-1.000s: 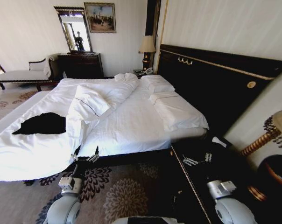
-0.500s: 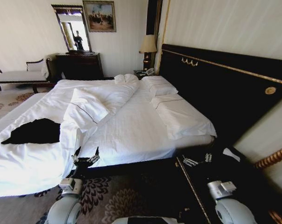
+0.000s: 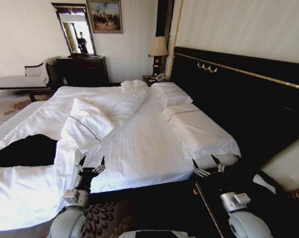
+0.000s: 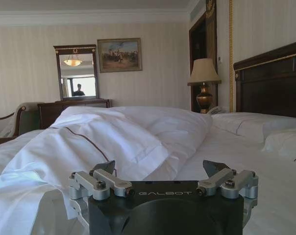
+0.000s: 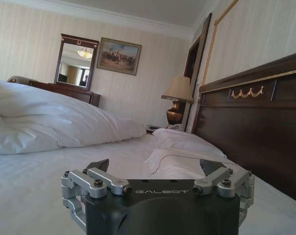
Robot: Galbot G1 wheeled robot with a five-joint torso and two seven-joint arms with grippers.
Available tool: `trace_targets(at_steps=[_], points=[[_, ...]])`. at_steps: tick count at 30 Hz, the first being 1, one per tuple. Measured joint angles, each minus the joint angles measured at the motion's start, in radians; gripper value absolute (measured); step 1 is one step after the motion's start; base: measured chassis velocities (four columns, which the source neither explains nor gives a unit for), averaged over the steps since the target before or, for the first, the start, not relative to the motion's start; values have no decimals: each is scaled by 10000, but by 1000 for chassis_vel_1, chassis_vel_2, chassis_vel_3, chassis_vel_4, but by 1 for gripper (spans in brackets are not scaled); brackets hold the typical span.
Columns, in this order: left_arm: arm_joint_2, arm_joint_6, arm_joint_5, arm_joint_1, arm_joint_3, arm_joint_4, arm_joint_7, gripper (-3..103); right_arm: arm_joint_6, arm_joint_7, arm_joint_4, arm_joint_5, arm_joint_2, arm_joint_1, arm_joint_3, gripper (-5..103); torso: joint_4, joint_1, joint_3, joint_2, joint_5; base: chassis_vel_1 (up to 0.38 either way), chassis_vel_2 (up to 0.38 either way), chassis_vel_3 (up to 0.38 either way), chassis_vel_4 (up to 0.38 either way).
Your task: Fold the clothes on the bed.
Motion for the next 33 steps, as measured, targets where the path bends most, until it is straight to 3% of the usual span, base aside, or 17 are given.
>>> trace_targets(at_steps=[21,33], points=[[-29,0,-1,-155,99,102,-62,100,-3,136,-29,-89,8,55,-10,100,0,1,0,-1,-1,-140,140,147,-146],[-22,3,-2,-105,69,133,-63,100,16,205,-164,-264,121,94,-61,100,-2,-9,-3,3,0,-16,25,16,-11]])
